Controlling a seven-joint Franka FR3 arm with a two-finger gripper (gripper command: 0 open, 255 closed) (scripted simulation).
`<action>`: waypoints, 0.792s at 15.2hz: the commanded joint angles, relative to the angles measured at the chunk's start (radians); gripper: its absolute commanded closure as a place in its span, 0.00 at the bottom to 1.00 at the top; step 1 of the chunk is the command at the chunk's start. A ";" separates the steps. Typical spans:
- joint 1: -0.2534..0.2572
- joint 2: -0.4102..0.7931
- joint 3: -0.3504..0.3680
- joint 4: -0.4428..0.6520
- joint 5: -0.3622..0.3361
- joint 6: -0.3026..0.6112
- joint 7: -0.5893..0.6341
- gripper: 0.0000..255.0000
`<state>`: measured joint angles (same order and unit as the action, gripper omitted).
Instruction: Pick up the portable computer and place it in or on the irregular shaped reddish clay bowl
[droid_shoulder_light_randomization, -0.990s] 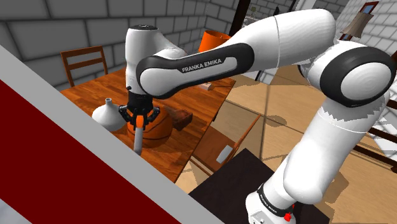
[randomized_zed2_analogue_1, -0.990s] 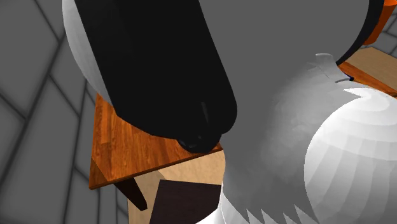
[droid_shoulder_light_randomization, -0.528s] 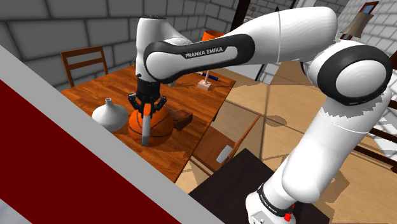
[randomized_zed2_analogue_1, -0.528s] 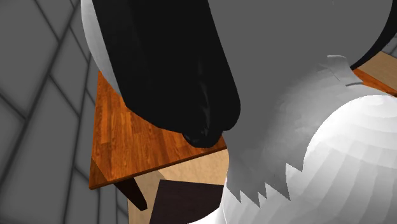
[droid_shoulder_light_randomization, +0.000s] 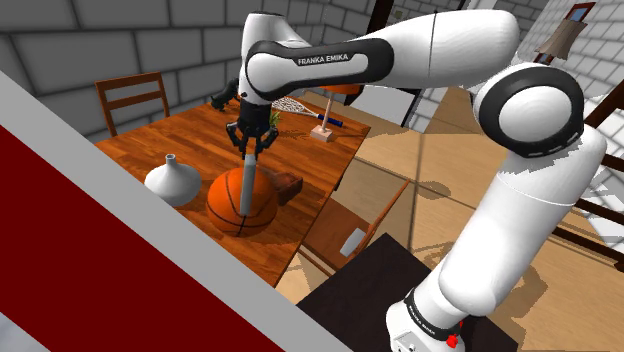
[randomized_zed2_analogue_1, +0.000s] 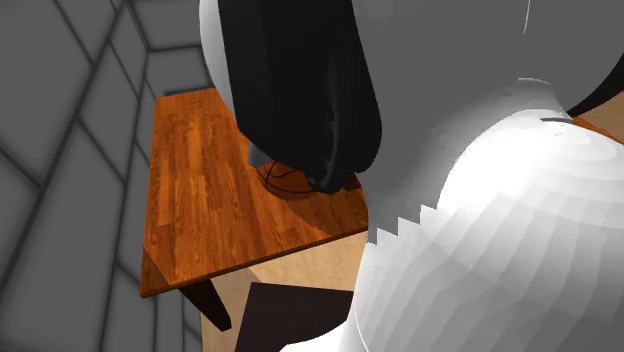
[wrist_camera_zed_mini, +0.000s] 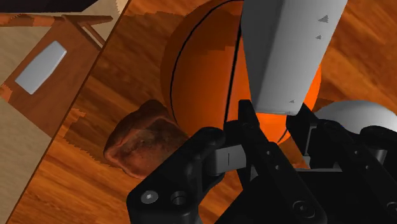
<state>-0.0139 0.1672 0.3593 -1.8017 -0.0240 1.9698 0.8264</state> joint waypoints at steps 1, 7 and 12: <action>-0.023 0.021 -0.018 0.035 -0.004 -0.016 -0.042 1.00; -0.084 0.102 -0.065 0.179 -0.017 -0.084 -0.152 1.00; -0.128 0.198 -0.099 0.345 -0.032 -0.157 -0.235 1.00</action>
<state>-0.1331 0.3465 0.2668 -1.4980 -0.0532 1.8356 0.6089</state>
